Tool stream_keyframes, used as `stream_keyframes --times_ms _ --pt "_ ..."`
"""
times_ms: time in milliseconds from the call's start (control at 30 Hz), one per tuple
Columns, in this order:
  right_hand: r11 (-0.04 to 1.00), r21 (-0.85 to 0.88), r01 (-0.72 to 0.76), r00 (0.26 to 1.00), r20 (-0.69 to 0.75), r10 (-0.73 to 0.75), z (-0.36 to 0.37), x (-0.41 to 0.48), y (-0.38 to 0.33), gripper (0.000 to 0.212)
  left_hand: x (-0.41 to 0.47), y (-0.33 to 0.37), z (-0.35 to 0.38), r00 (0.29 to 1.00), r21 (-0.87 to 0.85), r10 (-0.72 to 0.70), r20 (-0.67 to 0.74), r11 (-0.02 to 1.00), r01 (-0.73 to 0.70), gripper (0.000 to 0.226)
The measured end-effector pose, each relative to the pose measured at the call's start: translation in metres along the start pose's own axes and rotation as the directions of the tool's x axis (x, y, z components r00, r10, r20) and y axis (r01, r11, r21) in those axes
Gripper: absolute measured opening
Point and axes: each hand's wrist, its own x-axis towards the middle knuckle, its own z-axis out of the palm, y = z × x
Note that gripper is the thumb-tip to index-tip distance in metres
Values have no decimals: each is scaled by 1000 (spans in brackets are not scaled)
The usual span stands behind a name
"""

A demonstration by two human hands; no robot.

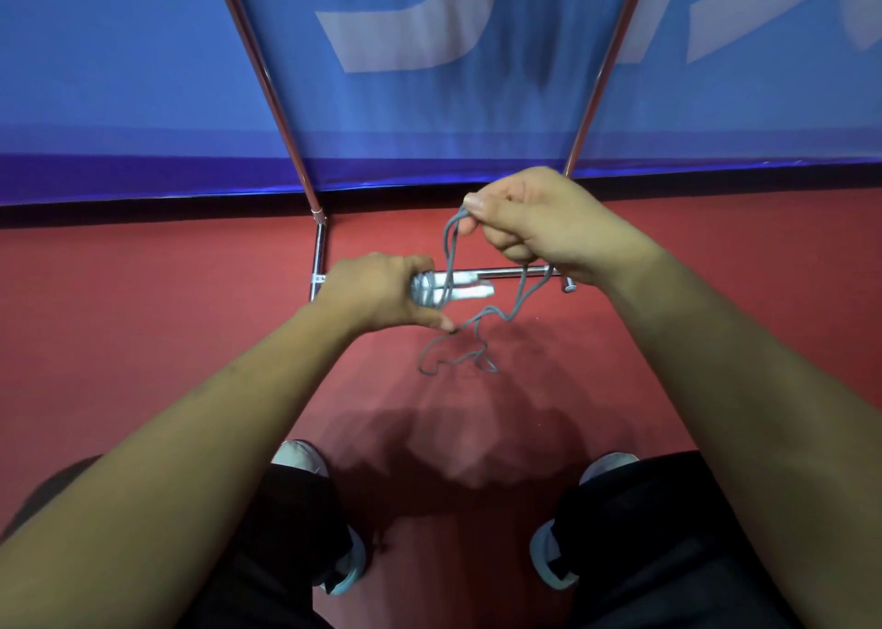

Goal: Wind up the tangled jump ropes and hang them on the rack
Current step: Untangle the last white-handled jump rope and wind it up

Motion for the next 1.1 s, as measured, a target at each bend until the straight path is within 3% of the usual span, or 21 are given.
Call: stream_keyframes --times_ms 67,133,200,233,267,333,400,467,567,700,833,1000,1100 --pt "1000 -23 8 1000 1 -8 -1 1 4 33 -2 12 4 999 108 19 -39 994 -15 65" --pt "997 -81 5 999 -33 -8 -2 1 6 35 -4 19 8 993 144 73 -95 988 -59 58" --pt "986 -166 -3 993 -119 -17 -7 2 7 36 -6 19 7 988 -5 149 -47 989 -149 41" --pt "972 -235 -5 984 -174 -37 -12 4 7 36 -7 17 6 977 -180 211 19 962 -204 32" --pt "950 -311 -12 971 -229 -63 -17 5 9 36 -9 14 4 953 -396 291 80 887 -237 24" --pt "900 -433 -48 939 -328 -108 -31 6 16 37 -11 9 0 902 -760 415 115 621 -190 19" --pt "880 -465 -94 916 -386 -106 -44 4 24 36 -12 6 -3 899 -911 438 25 380 -160 25" --pt "911 -393 -122 926 -375 -37 -49 2 30 32 -8 4 -6 906 -977 415 -79 148 -153 35" --pt "946 -299 -128 970 -236 57 -41 1 34 19 -2 6 -12 926 -980 328 -187 -133 -151 46" --pt "953 -291 -87 994 -90 63 -32 -3 25 29 3 0 -21 991 -905 -40 -126 -405 -131 26" --pt "933 -357 -46 999 -8 46 -30 -9 17 22 4 -9 -27 982 -916 -145 -118 -367 -164 19" --pt "904 -417 -94 992 -111 52 -29 -6 13 27 3 -7 -27 974 -963 -216 -64 -244 -117 25" --pt "886 -453 -96 991 -124 43 -23 -6 8 18 3 -10 -30 965 -962 -257 -59 -242 -123 25"
